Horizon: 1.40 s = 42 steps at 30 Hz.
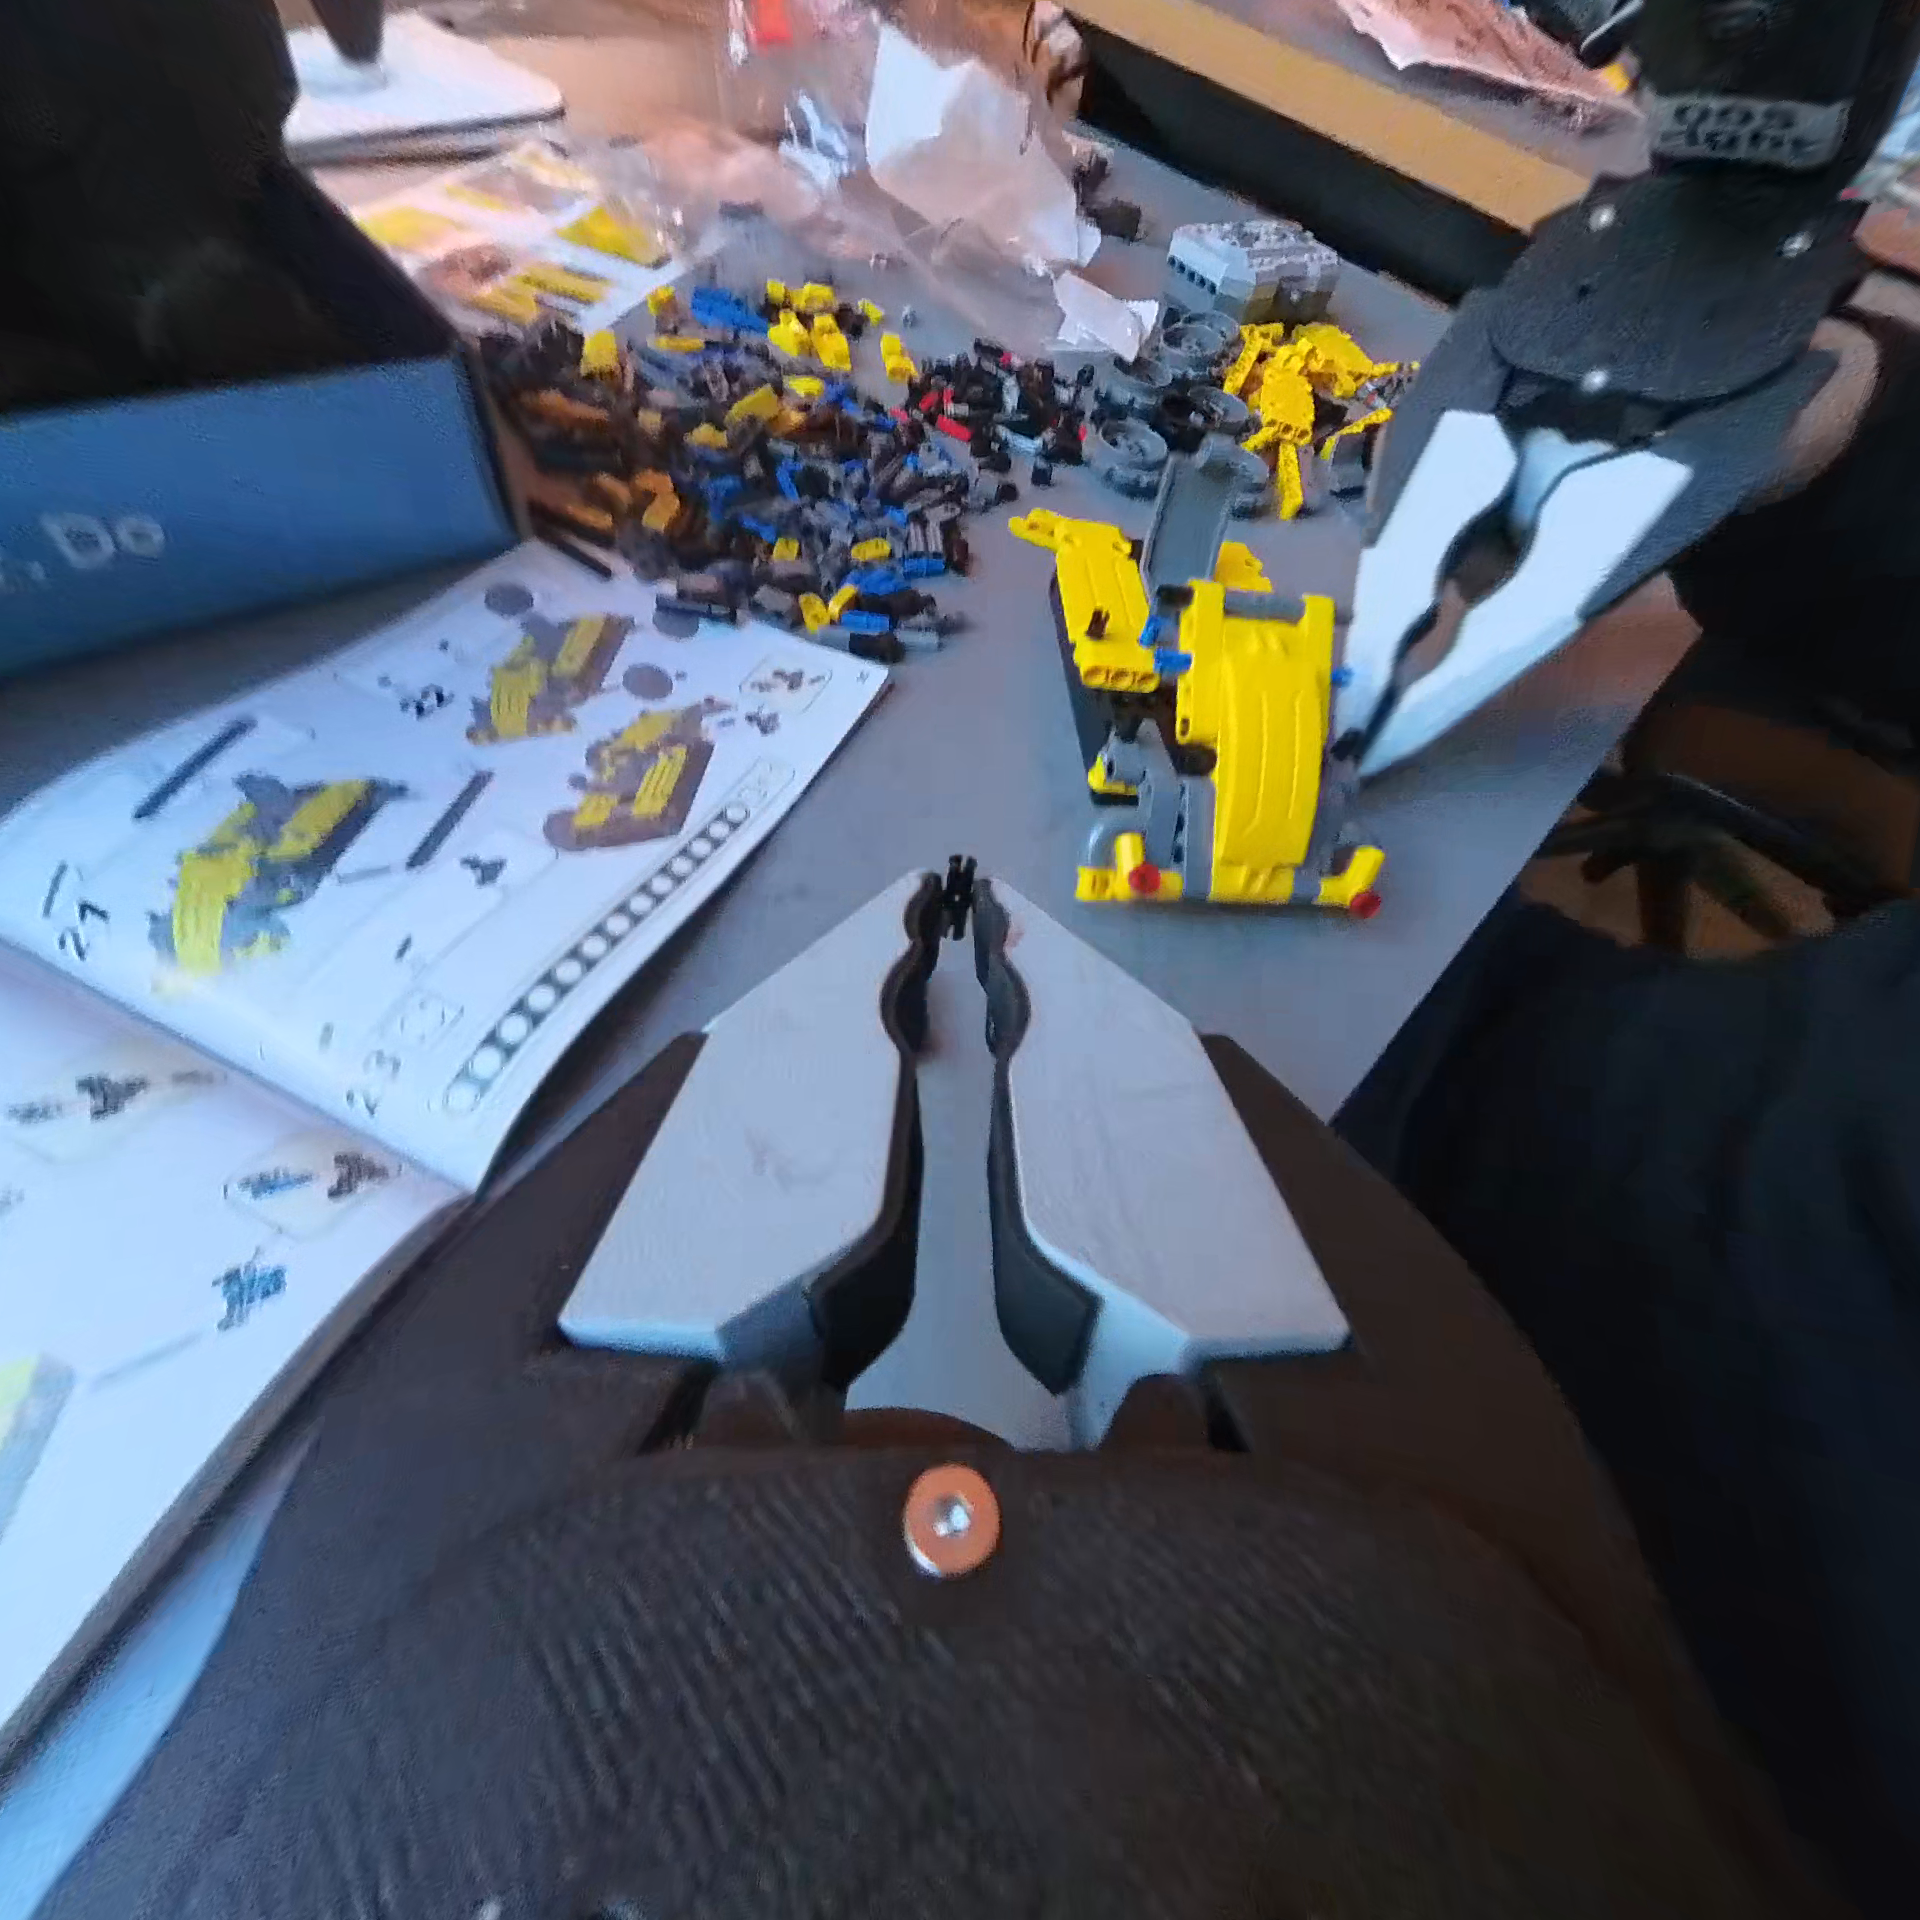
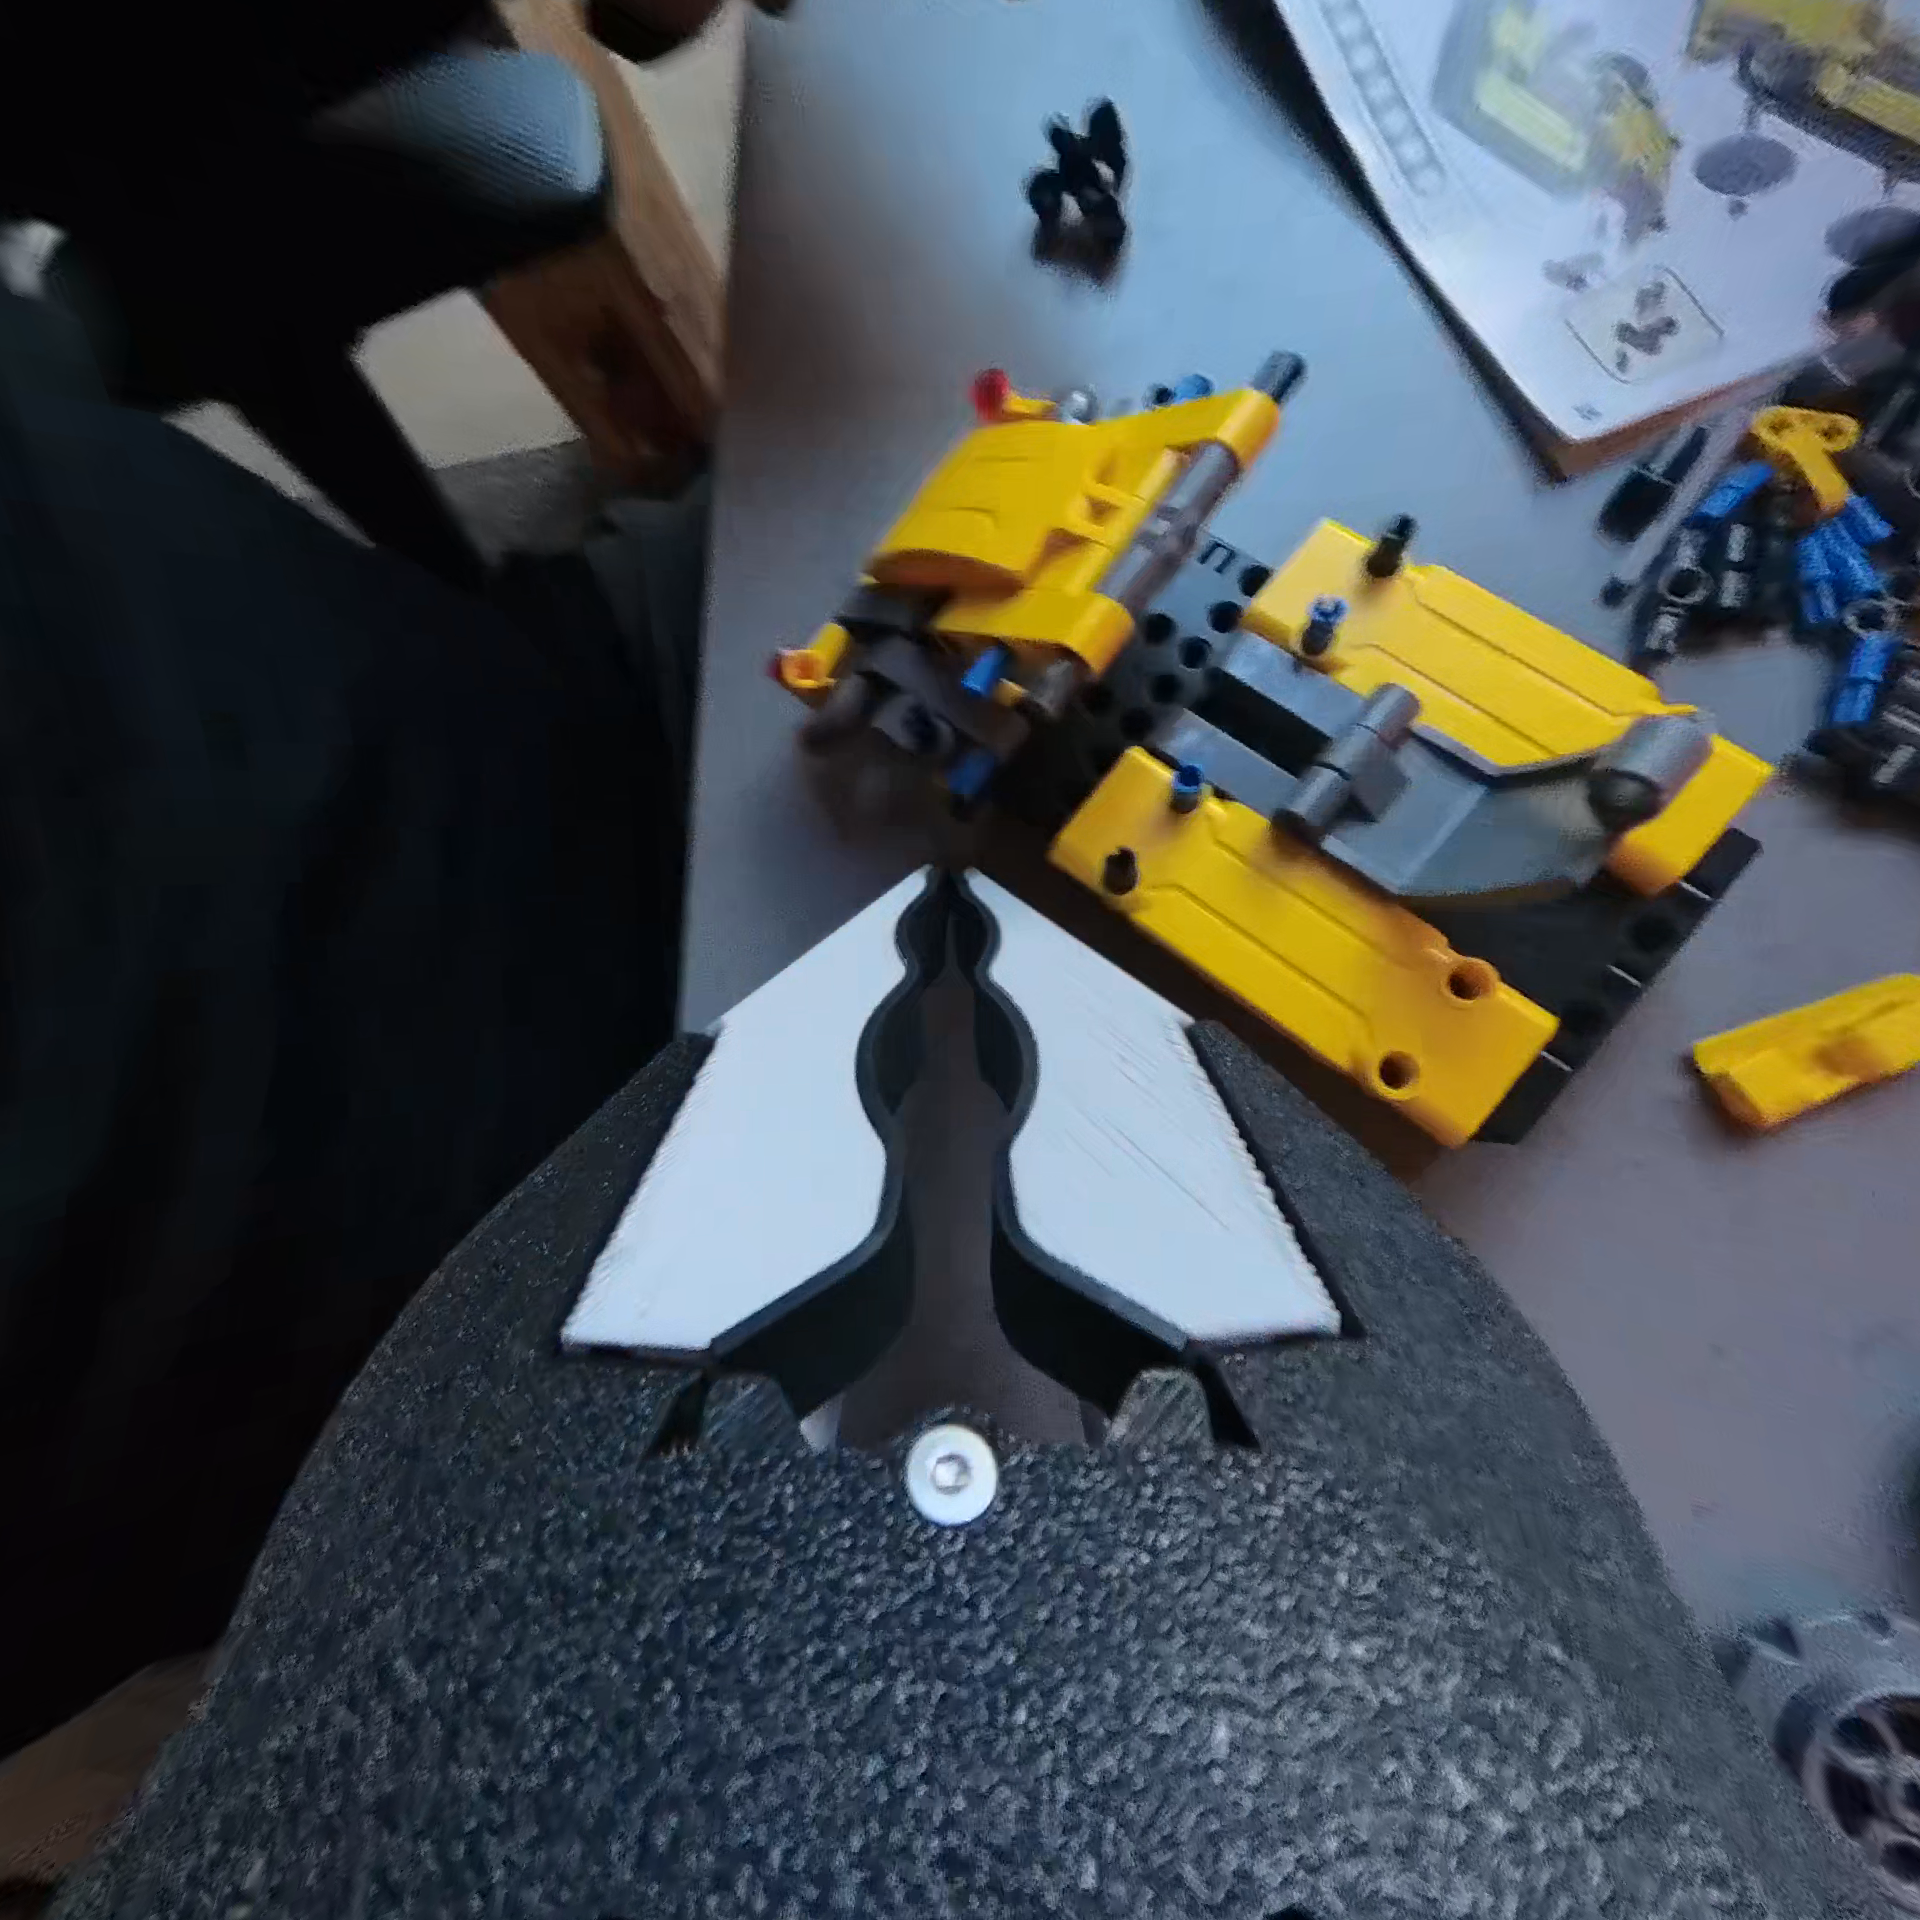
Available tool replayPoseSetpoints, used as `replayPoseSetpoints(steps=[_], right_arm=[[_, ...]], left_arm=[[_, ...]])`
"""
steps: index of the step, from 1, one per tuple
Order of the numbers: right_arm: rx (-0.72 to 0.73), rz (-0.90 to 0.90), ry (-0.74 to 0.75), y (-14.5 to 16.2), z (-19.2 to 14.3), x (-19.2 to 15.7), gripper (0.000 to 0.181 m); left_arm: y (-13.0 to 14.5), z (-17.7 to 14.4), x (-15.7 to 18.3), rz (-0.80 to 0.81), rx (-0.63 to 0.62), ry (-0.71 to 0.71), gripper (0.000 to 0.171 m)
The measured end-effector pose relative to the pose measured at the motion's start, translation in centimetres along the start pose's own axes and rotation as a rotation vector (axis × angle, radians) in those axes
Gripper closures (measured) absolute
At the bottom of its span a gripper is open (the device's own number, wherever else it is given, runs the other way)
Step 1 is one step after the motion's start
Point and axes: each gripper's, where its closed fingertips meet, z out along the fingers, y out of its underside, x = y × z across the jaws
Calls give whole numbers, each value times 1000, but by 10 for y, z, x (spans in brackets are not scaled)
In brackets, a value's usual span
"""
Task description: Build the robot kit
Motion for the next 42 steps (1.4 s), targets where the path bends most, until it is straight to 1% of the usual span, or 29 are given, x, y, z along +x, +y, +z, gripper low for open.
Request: replayPoseSetpoints(steps=[3, 6, 10, 13, 15, 17, 19, 22, 23, 25, 26, 27, 28, 32, 35, 39, 42], right_arm=[[7, 5, 50, -3, 8, 14, 181], [14, 24, 91, -9, 14, 30, 180], [45, 127, 132, -19, 16, 57, 181], [11, 144, 84, -15, 11, 48, 181], [8, 110, 105, -16, 2, 38, 181], [54, 71, 87, -29, -6, 18, 180], [154, 12, 51, -55, -12, -7, 180], [327, 15, -23, -99, -6, -39, 176], [366, 22, -28, -109, -3, -44, 176], [415, 40, 1, -120, 4, -43, 174], [437, 57, 9, -122, 6, -42, 178], [461, 78, 7, -124, 5, -41, 175], [476, 106, -5, -124, 4, -41, 175], [504, 176, -18, -120, 3, -38, 173], [518, 191, 34, -118, 0, -32, 169], [528, 201, 50, -116, -1, -30, 171], [520, 206, 76, -111, -1, -26, 174]], left_arm=[[16, -8, -4, -2, -64, -2, 169], [26, -13, -5, -7, -96, -9, 169], [28, -16, -5, -31, -84, -8, 169], [21, -16, 5, 7, -40, 15, 169], [15, -17, 13, 72, -1, 20, 169], [8, -17, 20, 175, 28, -5, 169], [-1, -14, 33, 315, 58, -28, 169], [-16, -8, 62, 556, 101, -43, 169], [-21, -6, 70, 636, 112, -63, 169], [-29, -1, 76, 756, 103, -135, 169], [-31, 0, 75, 816, 88, -188, 169], [-33, 1, 68, 874, 68, -263, 169], [-33, 3, 67, 915, 52, -290, 169], [-32, 6, 67, 974, 23, -339, 169], [-32, 9, 68, 1000, 6, -350, 169], [-32, 13, 68, 1023, -19, -375, 169], [-33, 13, 69, 1009, -23, -374, 169]])
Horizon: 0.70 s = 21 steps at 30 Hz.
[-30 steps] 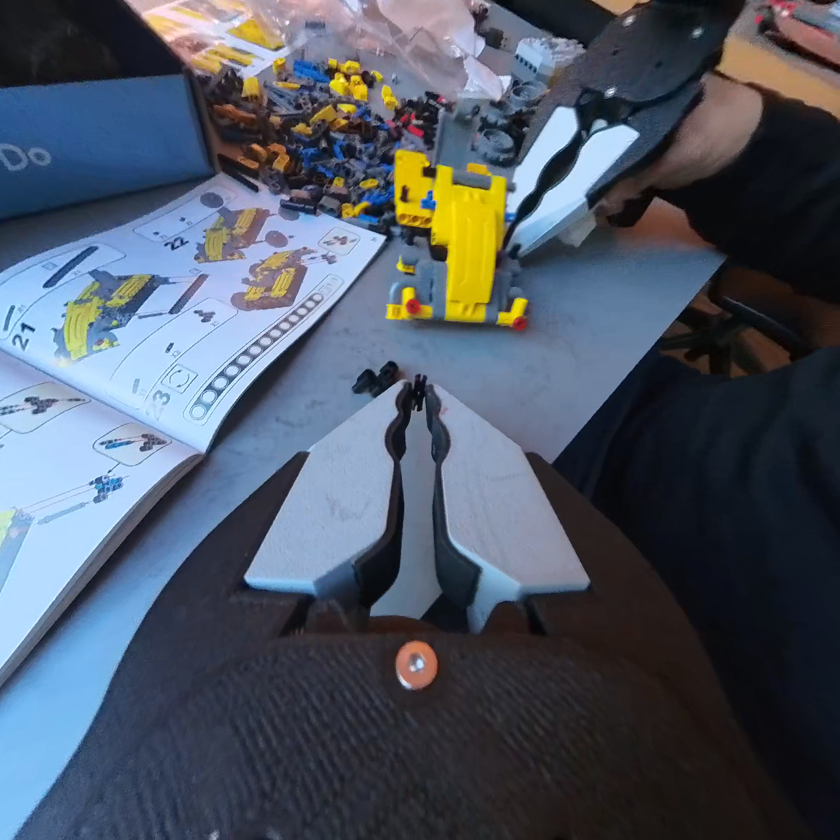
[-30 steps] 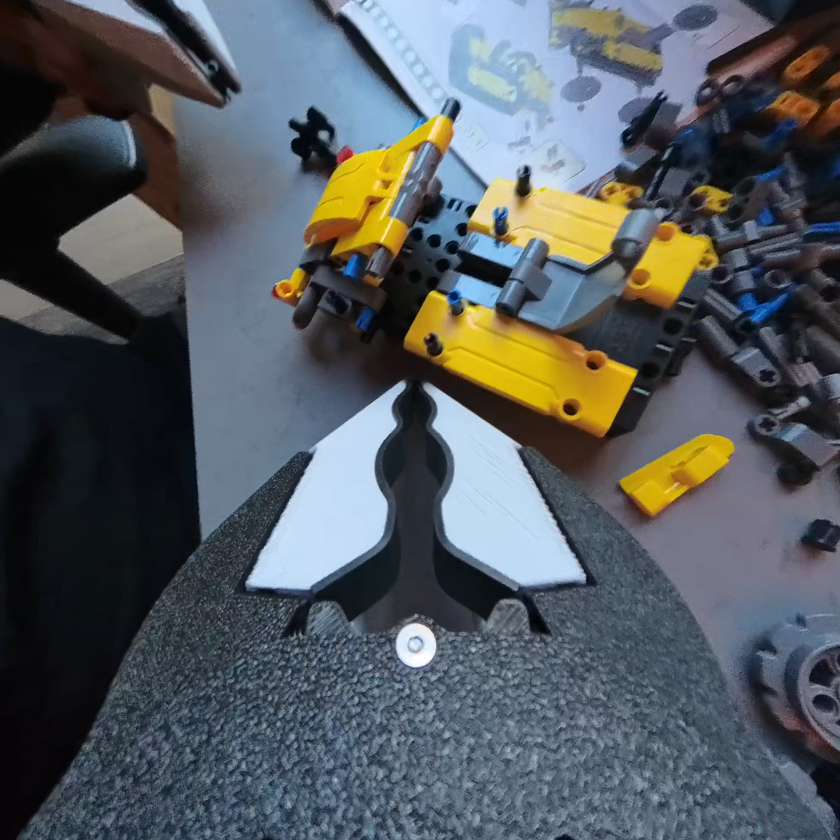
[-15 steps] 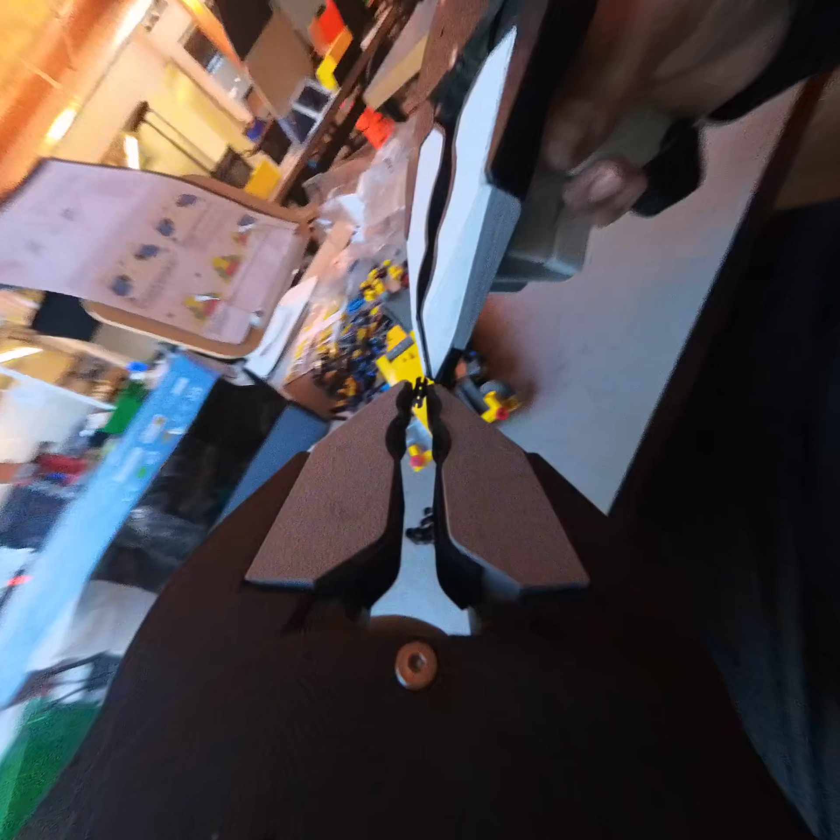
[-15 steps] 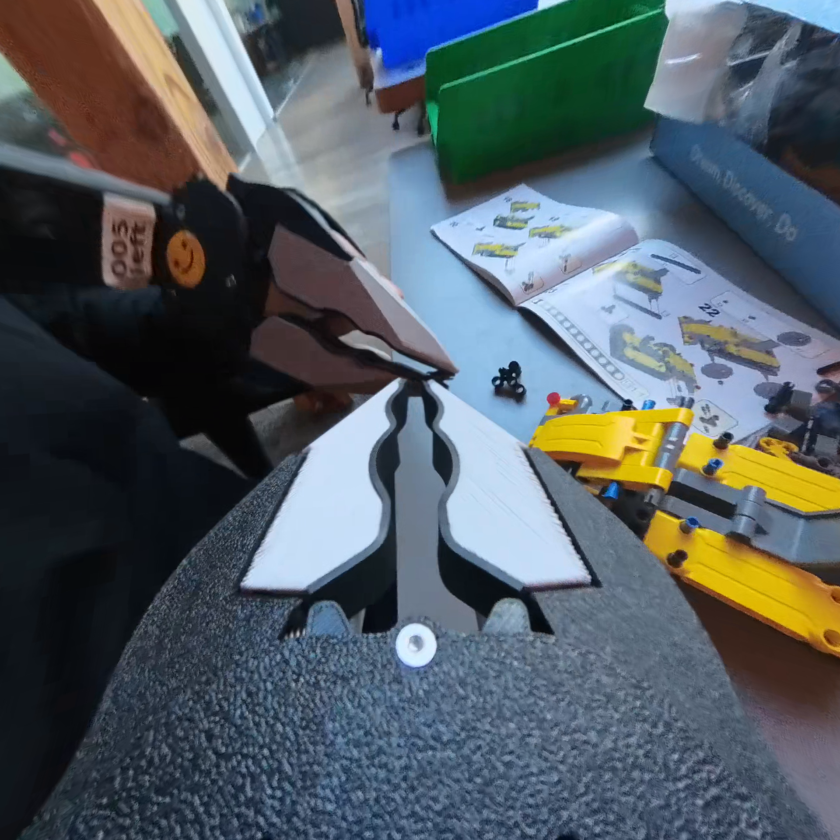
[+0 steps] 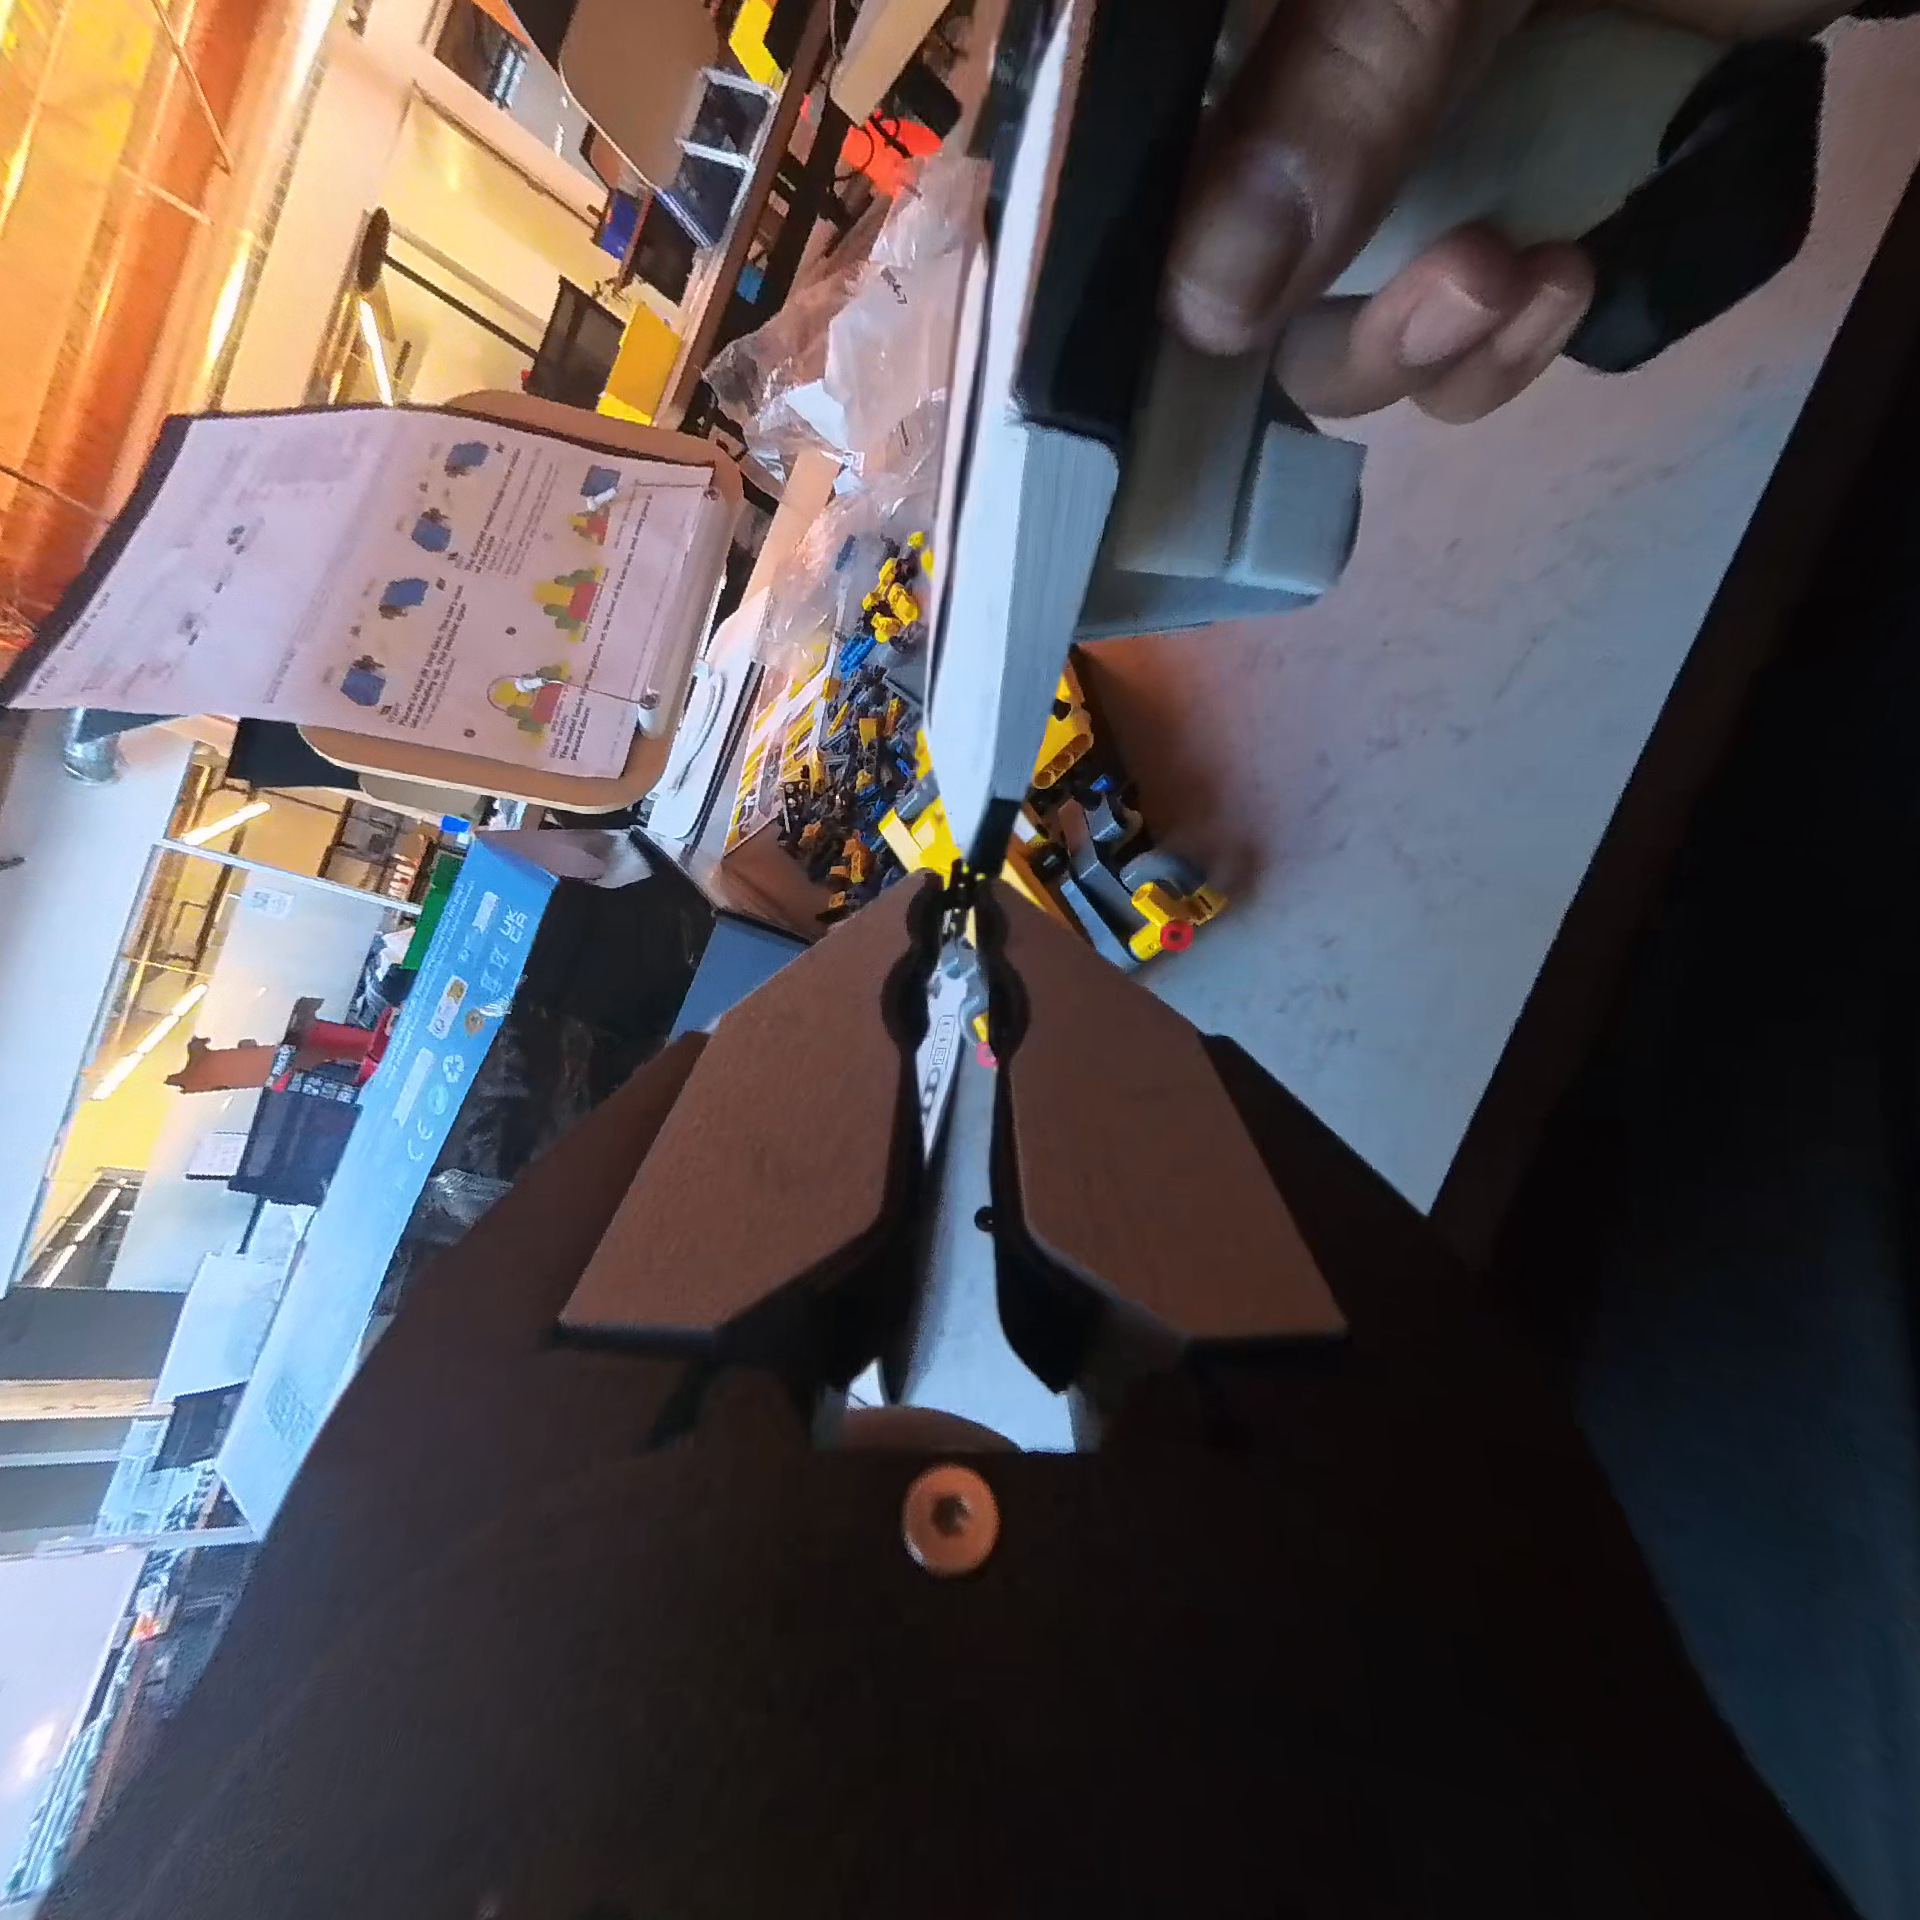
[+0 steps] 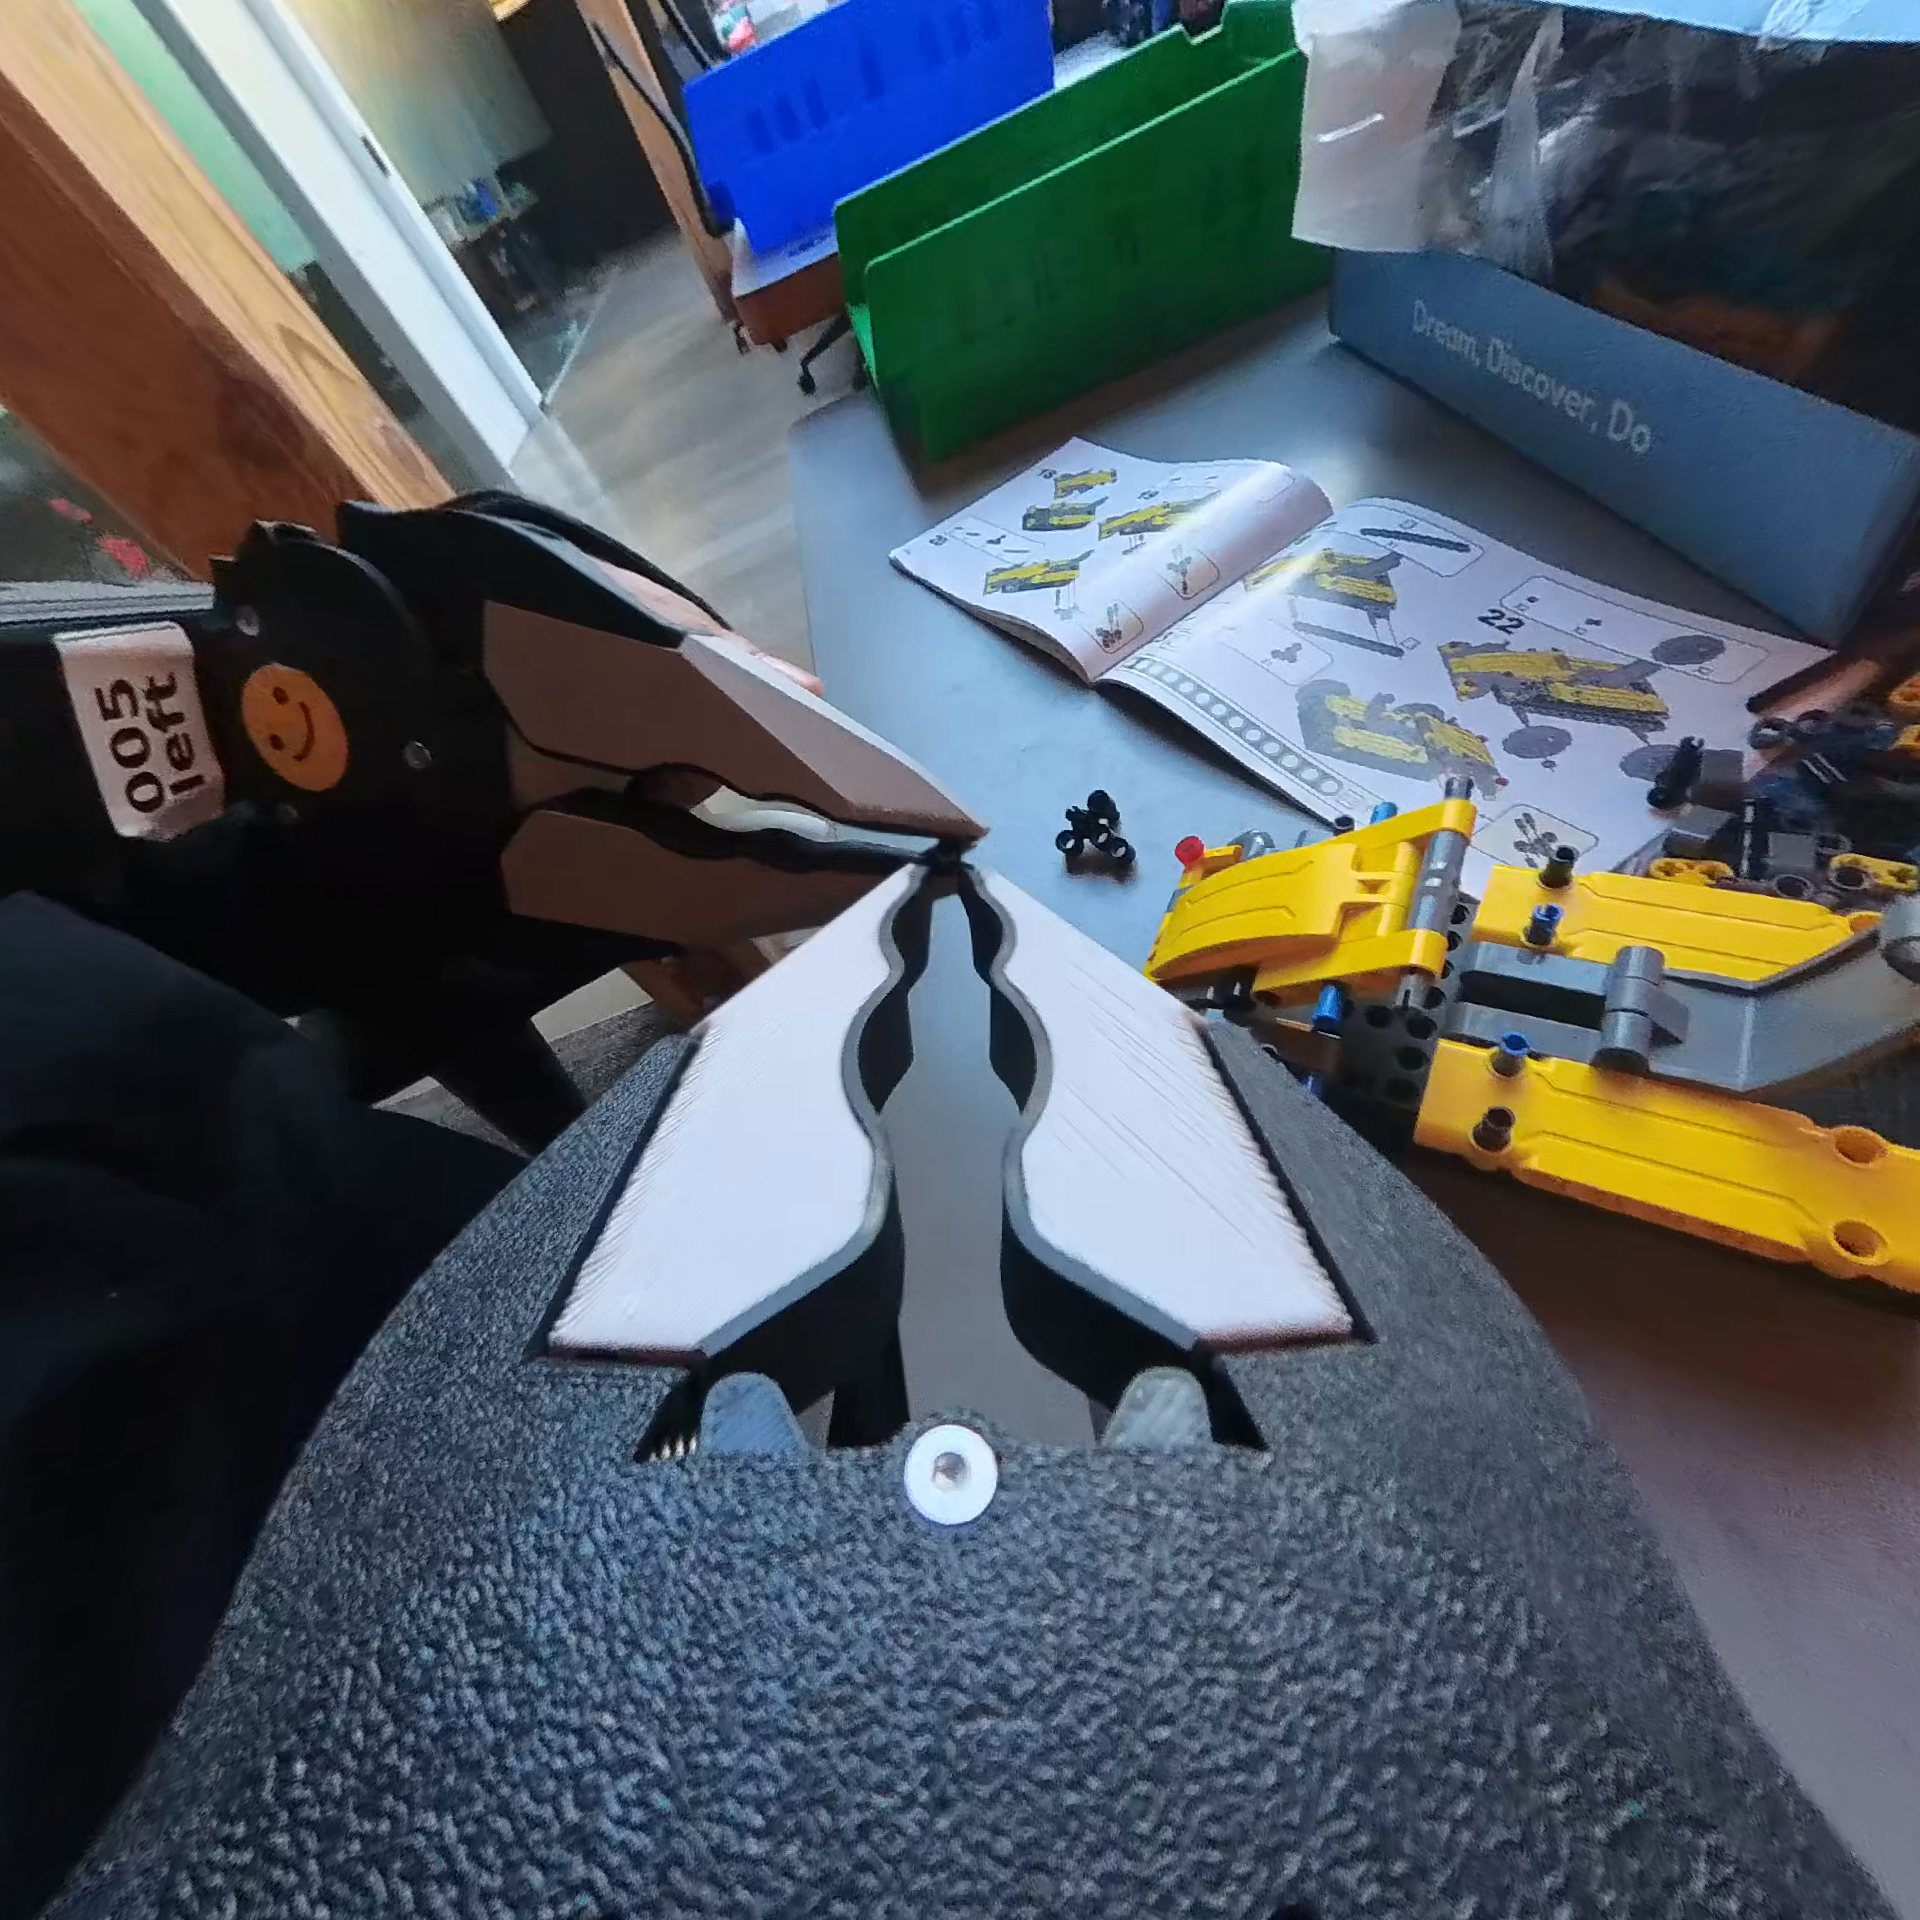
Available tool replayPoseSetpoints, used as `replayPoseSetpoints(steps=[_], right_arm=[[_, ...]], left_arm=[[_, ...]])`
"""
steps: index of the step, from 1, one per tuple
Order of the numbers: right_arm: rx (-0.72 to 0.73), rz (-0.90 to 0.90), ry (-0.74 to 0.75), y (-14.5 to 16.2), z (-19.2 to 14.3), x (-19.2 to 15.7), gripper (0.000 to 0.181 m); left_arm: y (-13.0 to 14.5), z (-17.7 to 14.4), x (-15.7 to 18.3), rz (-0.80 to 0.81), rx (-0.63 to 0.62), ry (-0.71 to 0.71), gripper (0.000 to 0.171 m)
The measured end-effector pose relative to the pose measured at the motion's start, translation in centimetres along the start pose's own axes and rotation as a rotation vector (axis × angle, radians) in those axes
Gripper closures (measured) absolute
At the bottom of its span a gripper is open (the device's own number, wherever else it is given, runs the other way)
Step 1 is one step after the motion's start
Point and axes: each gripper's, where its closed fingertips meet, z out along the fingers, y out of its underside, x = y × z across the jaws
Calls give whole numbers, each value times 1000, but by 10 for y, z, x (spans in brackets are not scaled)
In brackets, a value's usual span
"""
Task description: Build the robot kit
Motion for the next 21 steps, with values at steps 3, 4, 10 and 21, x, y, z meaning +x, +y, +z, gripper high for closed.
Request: replayPoseSetpoints(steps=[3, 4, 10, 21], right_arm=[[16, 2, 4, 1, -1, 0, 175], [20, 3, 7, 1, -1, 1, 176], [27, 41, -26, 4, -2, -4, 172], [52, 88, -13, 9, -9, 9, 178]], left_arm=[[-1, 0, 0, 39, -15, -15, 170], [-1, 0, 0, 51, -21, -18, 170], [-1, 1, 5, 58, -21, -3, 169], [-12, -5, 11, 26, 47, 33, 169]])
